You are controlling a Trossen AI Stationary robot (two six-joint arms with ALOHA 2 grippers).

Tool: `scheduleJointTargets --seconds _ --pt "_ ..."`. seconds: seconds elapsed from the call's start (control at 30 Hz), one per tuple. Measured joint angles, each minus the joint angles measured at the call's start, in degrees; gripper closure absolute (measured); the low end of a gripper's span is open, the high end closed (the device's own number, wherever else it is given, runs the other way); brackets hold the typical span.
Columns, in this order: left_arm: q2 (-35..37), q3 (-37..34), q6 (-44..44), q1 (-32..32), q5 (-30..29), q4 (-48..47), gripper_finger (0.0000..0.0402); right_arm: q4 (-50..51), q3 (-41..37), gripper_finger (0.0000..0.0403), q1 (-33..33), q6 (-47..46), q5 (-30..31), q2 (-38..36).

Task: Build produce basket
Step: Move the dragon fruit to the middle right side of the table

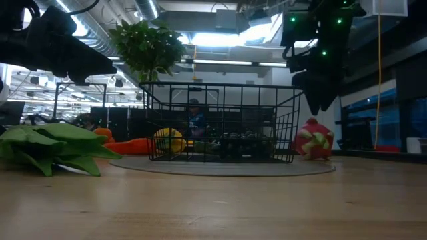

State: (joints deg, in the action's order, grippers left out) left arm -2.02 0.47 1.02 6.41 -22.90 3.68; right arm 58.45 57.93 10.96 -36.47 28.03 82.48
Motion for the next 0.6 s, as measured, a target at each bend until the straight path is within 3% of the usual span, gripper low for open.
scheduleJointTargets --seconds 0.43,0.6 --pt "0.0 0.0 -0.1 0.0 0.0 0.0 0.0211 -7.7 -4.3 0.0185 3.8 -1.9 -1.6 0.0" --pt "0.0 0.0 0.0 0.0 0.0 0.0 0.0211 -10.5 -7.2 0.0185 3.8 -1.4 1.9 0.0"
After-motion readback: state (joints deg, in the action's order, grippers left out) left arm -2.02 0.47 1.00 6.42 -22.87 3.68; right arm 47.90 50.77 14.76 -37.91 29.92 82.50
